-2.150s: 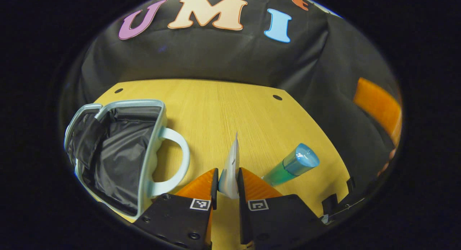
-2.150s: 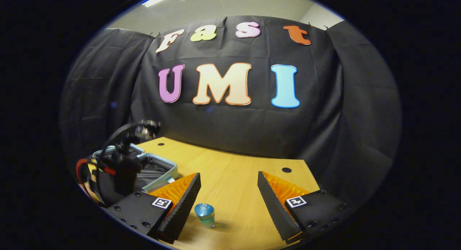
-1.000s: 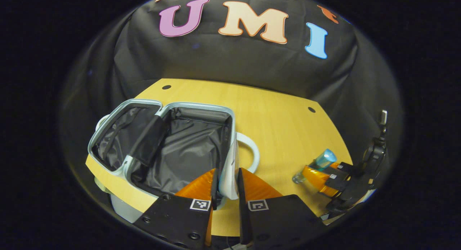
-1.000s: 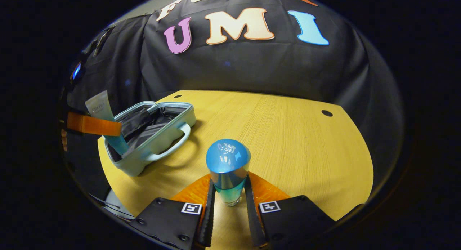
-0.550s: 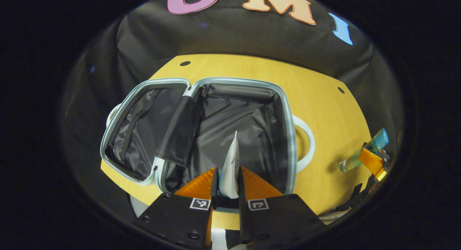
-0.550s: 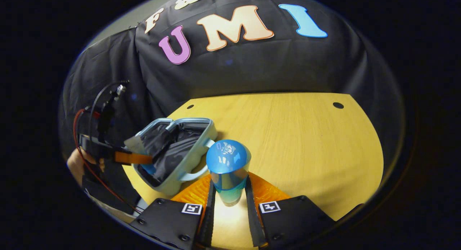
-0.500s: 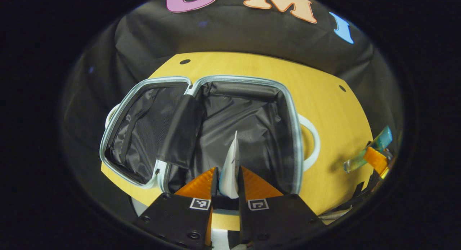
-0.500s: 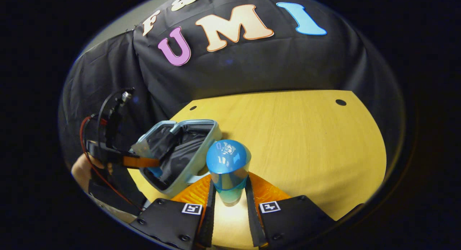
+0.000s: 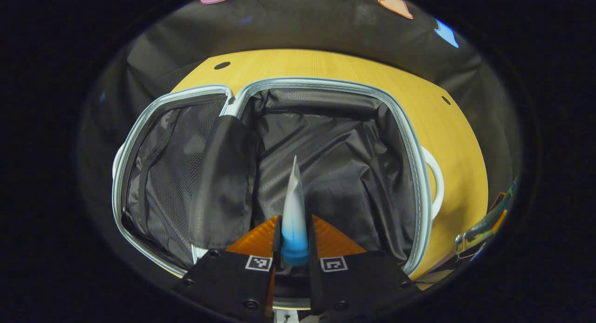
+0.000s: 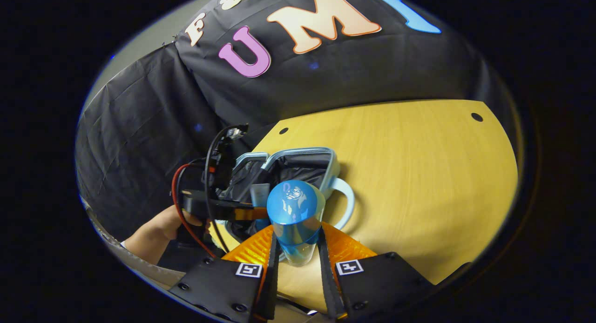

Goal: First open the suitcase, pack the skin care products into it, and then close the suitcase.

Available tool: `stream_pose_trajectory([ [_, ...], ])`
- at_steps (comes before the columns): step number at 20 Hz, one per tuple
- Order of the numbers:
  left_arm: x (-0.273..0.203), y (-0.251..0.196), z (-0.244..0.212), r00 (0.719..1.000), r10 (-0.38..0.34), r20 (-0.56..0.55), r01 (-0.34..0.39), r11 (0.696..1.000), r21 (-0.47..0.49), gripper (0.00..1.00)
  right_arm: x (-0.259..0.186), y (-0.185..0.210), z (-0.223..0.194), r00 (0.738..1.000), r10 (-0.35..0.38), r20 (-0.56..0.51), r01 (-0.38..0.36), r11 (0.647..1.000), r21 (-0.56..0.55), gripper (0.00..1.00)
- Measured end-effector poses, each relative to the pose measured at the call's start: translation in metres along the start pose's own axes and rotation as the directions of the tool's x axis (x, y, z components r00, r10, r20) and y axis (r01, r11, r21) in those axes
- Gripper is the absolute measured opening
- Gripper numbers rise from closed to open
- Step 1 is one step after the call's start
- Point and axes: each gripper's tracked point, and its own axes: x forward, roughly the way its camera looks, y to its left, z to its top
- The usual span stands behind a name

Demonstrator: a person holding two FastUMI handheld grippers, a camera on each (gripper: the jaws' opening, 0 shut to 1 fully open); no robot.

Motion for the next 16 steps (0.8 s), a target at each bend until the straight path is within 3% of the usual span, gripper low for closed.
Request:
stream_pose_trajectory([
  [3,0.011,-0.002,-0.003,0.999,-0.048,-0.014,0.047,0.999,-0.01,0.23,0.023,0.016,0.001,1.0,0.001,-0.022,-0.002,0.999,-0.037,0.43],
  [5,0.008,-0.01,0.009,0.994,-0.097,0.041,0.098,0.995,-0.011,0.35,0.037,0.024,-0.001,0.999,0.008,-0.044,-0.01,1.0,-0.027,0.43],
  [8,-0.018,-0.018,0.036,0.974,-0.166,0.156,0.167,0.986,0.01,0.89,0.059,0.033,-0.013,0.996,0.008,-0.085,-0.008,1.0,-0.004,0.43],
  [12,-0.052,-0.006,0.069,0.937,-0.215,0.277,0.224,0.975,0.001,0.86,0.098,0.044,-0.035,0.986,-0.004,-0.164,0.007,1.0,0.015,0.43],
  [16,-0.07,0.055,0.081,0.928,-0.153,0.34,0.179,0.983,-0.046,0.87,0.134,0.047,-0.063,0.968,-0.033,-0.247,0.057,0.994,0.091,0.41],
])
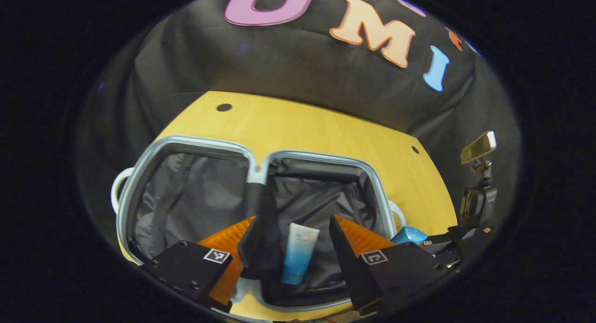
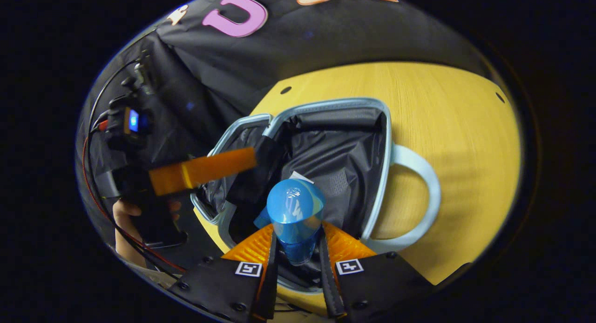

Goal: First open the suitcase, pack the skin care products into it, and then close the suitcase.

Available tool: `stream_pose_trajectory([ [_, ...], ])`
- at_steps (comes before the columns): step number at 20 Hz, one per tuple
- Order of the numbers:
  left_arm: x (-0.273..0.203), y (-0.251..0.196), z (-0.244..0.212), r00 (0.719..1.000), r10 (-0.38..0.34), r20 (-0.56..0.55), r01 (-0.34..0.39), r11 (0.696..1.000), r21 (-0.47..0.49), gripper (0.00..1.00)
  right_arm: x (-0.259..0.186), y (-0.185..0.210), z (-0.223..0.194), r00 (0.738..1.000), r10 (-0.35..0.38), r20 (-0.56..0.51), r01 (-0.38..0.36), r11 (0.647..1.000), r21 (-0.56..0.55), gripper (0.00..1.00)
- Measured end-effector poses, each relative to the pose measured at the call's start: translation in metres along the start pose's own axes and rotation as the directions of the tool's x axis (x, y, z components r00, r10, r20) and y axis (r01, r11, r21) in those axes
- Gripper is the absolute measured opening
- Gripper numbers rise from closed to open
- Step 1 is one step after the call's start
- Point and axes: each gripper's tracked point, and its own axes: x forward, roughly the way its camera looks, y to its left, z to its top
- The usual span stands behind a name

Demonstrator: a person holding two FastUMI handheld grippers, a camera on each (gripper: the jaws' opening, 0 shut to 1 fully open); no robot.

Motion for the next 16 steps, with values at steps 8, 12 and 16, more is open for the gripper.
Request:
stream_pose_trajectory([
  [8,-0.039,0.14,-0.005,0.981,0.193,0.02,-0.188,0.972,-0.141,0.86,0.03,-0.004,0.013,0.995,-0.095,0.021,0.093,0.992,0.09,0.44],
  [12,-0.054,0.198,-0.002,0.96,0.28,0.029,-0.27,0.945,-0.182,0.87,0.025,0.004,0.027,0.993,-0.095,0.076,0.089,0.993,0.08,0.42],
  [16,-0.063,0.246,0.006,0.937,0.348,0.037,-0.332,0.918,-0.216,0.86,0.015,0.012,0.053,0.982,-0.08,0.173,0.066,0.994,0.088,0.75],
])
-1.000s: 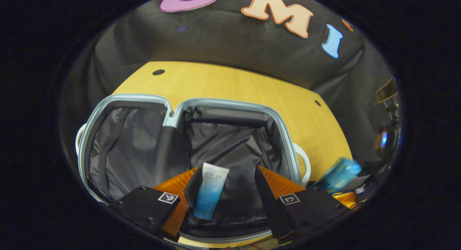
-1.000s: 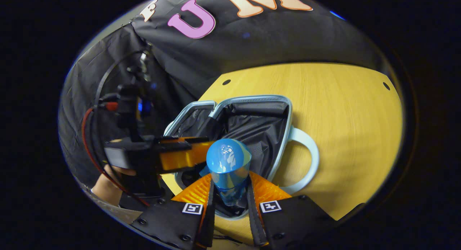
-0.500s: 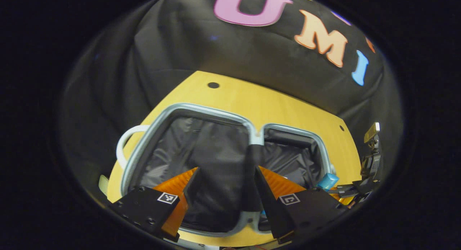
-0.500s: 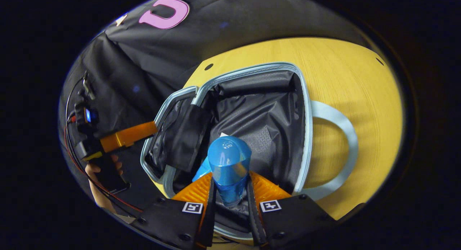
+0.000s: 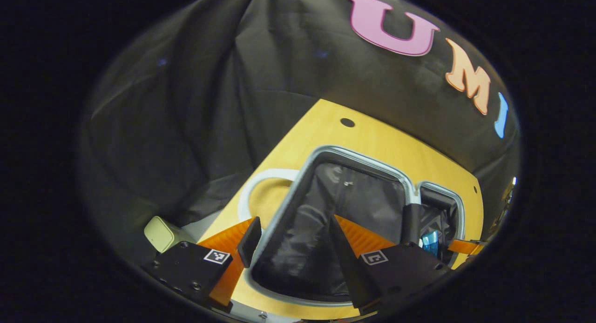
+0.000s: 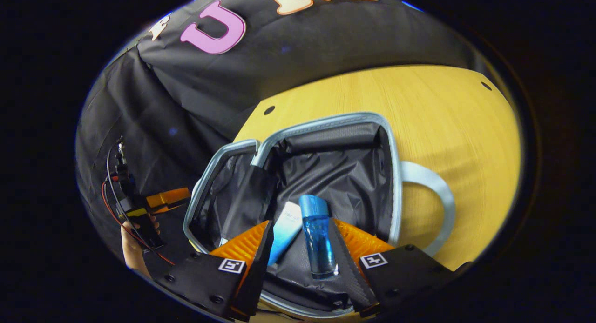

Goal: First open the suitcase, pack the skin care products into it, and then close the suitcase.

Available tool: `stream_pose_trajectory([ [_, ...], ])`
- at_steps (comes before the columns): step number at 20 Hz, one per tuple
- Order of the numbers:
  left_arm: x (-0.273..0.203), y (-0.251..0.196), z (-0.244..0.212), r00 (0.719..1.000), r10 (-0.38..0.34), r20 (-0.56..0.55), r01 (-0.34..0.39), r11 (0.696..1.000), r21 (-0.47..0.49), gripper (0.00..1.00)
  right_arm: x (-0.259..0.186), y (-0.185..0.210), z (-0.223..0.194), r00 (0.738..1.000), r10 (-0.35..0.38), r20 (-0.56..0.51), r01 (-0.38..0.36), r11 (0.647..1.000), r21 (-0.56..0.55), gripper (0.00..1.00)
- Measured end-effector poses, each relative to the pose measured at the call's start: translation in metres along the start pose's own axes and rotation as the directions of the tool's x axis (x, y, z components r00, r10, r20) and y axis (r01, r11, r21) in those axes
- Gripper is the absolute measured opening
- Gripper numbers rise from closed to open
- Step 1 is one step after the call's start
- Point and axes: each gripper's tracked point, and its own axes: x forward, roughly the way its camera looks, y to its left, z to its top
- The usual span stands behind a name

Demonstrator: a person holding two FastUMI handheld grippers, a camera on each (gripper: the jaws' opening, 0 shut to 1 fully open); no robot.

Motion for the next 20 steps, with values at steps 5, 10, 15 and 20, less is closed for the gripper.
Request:
stream_pose_trajectory([
  [5,0.022,0.045,0.017,0.998,0.069,0.01,-0.069,0.997,-0.017,0.86,-0.014,-0.004,0.018,0.998,-0.025,0.065,0.026,0.999,-0.026,0.85],
  [10,0.057,0.075,0.013,0.995,0.089,-0.051,-0.092,0.993,-0.067,0.86,-0.022,-0.01,0.024,0.992,-0.07,0.106,0.072,0.997,-0.023,0.96],
  [15,0.088,0.08,-0.008,0.989,0.048,-0.139,-0.06,0.995,-0.086,0.75,-0.025,-0.011,0.024,0.99,-0.08,0.117,0.082,0.997,-0.007,0.97],
  [20,0.097,0.069,-0.018,0.982,0.018,-0.189,-0.034,0.996,-0.084,0.12,-0.031,-0.012,0.025,0.986,-0.093,0.141,0.096,0.995,-0.019,0.96],
])
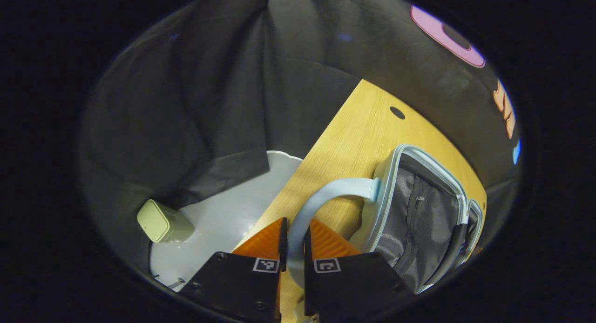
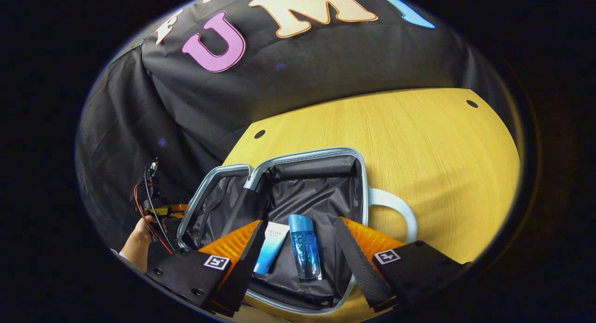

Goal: First open the suitcase, pack the skin care products into it, and then close the suitcase.

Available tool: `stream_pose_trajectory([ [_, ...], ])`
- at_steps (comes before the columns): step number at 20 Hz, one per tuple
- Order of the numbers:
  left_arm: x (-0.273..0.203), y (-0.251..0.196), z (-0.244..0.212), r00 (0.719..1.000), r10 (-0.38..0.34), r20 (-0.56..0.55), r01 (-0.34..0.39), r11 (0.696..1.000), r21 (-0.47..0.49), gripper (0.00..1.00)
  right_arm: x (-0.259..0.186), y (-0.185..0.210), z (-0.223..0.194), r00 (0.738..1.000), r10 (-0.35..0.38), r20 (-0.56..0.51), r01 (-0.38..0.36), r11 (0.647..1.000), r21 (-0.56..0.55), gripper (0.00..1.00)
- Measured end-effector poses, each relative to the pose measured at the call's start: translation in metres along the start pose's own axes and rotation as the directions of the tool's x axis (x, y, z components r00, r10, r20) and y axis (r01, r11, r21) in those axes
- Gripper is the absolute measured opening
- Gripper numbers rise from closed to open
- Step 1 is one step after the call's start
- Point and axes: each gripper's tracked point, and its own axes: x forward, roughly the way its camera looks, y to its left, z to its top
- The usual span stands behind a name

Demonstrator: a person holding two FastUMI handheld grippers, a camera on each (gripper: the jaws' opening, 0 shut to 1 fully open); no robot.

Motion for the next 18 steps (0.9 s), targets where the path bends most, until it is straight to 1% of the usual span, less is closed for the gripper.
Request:
stream_pose_trajectory([
  [3,-0.015,-0.007,0.014,0.997,-0.016,0.074,0.015,1.0,0.013,0.05,-0.011,-0.008,0.006,0.999,-0.025,0.036,0.025,1.0,-0.008,0.96],
  [5,-0.03,-0.01,0.026,0.989,-0.023,0.147,0.016,0.999,0.047,0.01,-0.018,-0.014,0.012,0.998,-0.039,0.056,0.04,0.999,-0.012,0.96],
  [7,-0.047,-0.014,0.036,0.98,-0.026,0.197,0.011,0.997,0.076,0.01,-0.026,-0.017,0.018,0.996,-0.039,0.076,0.04,0.999,-0.02,0.97],
  [11,-0.082,-0.026,0.049,0.962,-0.023,0.273,-0.003,0.996,0.092,0.0,-0.038,-0.025,0.031,0.993,-0.008,0.12,0.018,0.997,-0.078,0.96],
  [14,-0.119,-0.04,0.053,0.944,-0.017,0.329,-0.017,0.995,0.101,0.0,-0.049,-0.027,0.036,0.989,0.035,0.141,-0.018,0.993,-0.12,0.96],
  [18,-0.17,-0.073,0.059,0.911,-0.022,0.412,-0.019,0.995,0.096,0.0,-0.069,-0.038,0.041,0.983,0.087,0.16,-0.052,0.975,-0.214,0.96],
])
